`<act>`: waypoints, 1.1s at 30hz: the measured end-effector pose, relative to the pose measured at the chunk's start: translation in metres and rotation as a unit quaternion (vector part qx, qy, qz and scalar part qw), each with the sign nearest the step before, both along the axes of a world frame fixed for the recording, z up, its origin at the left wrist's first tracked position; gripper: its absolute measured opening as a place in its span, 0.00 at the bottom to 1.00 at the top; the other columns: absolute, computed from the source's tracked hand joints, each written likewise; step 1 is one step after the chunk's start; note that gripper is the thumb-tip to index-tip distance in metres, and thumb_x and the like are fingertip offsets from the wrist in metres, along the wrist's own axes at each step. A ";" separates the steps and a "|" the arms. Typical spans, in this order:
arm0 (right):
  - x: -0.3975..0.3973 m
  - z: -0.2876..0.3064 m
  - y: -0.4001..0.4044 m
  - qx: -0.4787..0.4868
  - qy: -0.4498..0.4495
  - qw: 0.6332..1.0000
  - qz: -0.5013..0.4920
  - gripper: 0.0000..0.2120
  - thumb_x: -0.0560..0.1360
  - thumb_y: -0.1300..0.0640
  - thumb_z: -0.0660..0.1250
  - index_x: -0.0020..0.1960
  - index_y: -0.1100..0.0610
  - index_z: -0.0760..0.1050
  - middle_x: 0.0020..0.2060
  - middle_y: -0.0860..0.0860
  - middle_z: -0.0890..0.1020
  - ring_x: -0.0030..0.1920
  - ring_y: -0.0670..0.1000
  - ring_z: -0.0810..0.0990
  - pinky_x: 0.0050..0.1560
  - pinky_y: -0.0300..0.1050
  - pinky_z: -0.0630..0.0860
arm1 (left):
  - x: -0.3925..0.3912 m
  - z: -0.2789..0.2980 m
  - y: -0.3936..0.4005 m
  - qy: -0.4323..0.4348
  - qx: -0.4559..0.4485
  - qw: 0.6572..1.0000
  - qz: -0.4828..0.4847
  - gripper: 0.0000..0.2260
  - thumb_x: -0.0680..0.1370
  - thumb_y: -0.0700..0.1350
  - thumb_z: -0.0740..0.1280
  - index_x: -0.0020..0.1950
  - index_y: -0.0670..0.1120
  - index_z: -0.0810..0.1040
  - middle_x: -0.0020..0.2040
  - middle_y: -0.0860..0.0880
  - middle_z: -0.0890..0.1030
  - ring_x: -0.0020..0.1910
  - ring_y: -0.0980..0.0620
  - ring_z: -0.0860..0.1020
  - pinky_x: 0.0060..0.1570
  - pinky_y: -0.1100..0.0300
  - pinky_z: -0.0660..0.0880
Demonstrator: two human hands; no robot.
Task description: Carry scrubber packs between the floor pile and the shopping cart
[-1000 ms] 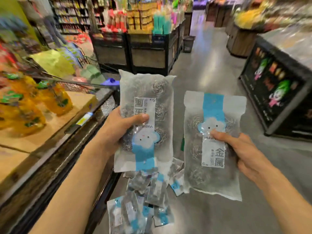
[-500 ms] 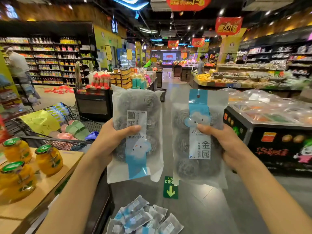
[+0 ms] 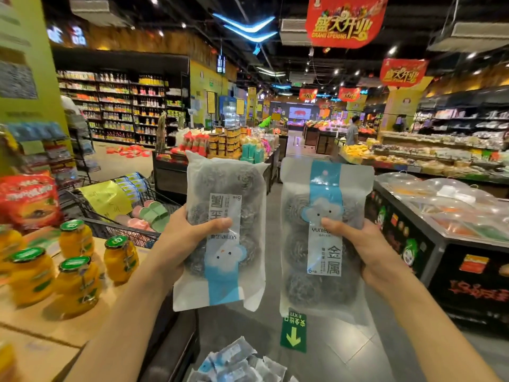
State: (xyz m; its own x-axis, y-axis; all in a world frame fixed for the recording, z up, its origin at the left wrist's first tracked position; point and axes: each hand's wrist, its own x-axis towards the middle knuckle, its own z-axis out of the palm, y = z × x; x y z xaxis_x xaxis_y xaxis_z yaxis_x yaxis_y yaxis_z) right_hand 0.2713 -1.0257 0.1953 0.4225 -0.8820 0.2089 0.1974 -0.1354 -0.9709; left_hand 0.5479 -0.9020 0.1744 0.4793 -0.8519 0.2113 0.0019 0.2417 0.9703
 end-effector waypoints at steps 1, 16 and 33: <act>0.011 -0.001 0.002 0.001 0.004 1.000 0.017 0.15 0.71 0.60 0.74 0.57 0.57 0.82 0.48 0.56 0.89 0.44 0.54 0.89 0.38 0.44 0.84 | 0.005 0.001 0.010 0.006 -0.001 1.000 0.016 0.18 0.69 0.39 0.79 0.58 0.45 0.82 0.48 0.45 0.88 0.46 0.44 0.87 0.43 0.51 0.84; 0.212 -0.006 0.113 -0.014 0.023 0.891 0.453 0.20 0.70 0.60 0.73 0.61 0.57 0.80 0.50 0.56 0.88 0.47 0.56 0.88 0.41 0.45 0.84 | 0.004 -0.009 0.273 0.030 -0.007 0.895 0.445 0.21 0.64 0.40 0.79 0.56 0.43 0.83 0.47 0.45 0.89 0.43 0.47 0.88 0.37 0.55 0.84; 0.212 -0.061 0.531 -0.041 0.091 0.481 0.871 0.21 0.69 0.56 0.75 0.61 0.59 0.81 0.52 0.56 0.88 0.49 0.57 0.88 0.44 0.47 0.83 | -0.308 -0.069 0.564 0.082 -0.037 0.466 0.880 0.21 0.64 0.44 0.77 0.57 0.45 0.83 0.46 0.48 0.89 0.40 0.49 0.87 0.31 0.58 0.82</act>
State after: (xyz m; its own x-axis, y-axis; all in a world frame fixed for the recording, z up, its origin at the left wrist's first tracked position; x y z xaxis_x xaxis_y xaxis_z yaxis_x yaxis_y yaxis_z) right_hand 0.4837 -0.4946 0.1346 0.5229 0.8518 0.0323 -0.0059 0.0416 -0.9991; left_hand 0.2402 -0.3379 0.1054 0.4358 0.8989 0.0463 -0.1899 0.0415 0.9809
